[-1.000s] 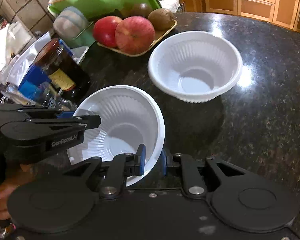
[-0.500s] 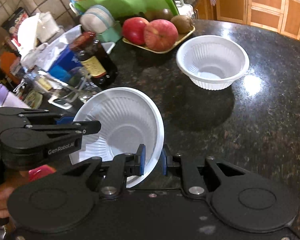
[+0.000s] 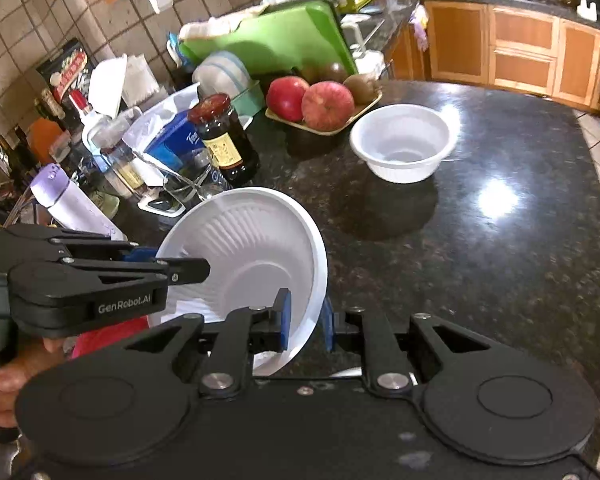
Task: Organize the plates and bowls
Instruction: 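Carry the second white bowl with the left gripper onto the first bowl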
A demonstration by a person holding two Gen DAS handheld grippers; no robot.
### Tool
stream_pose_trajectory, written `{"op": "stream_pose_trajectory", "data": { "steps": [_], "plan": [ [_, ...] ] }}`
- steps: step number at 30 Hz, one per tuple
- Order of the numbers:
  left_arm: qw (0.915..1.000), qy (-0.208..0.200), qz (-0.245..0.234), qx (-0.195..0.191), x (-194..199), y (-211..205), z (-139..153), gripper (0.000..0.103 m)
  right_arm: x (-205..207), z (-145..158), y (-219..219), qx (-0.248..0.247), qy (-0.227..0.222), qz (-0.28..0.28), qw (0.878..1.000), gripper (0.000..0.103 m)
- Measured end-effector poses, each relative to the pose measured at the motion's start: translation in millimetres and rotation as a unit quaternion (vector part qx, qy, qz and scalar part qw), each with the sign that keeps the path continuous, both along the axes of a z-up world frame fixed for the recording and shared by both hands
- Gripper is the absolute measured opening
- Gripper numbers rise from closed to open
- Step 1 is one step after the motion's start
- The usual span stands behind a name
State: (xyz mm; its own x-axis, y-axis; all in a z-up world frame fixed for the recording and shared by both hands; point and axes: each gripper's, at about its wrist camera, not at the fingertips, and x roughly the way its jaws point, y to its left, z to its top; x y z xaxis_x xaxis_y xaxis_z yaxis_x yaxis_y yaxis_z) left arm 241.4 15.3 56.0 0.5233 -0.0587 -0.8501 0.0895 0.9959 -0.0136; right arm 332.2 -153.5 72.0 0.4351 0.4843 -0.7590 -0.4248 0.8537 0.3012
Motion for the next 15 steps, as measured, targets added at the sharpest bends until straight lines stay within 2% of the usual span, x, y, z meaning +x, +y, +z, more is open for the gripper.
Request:
{"op": "stream_pose_trajectory", "data": {
  "steps": [8, 15],
  "plan": [
    [0.9989, -0.01, -0.046, -0.001, -24.5, -36.2, 7.4, 0.021, -42.2, 8.9, -44.5, 0.005, -0.018, -0.033, 0.999, 0.019],
    [0.9968, -0.003, -0.079, 0.004, -35.3, -63.6, 1.1, 0.021, -66.0, 3.7, -72.1, 0.005, -0.012, -0.055, 0.998, 0.019]
  ]
}}
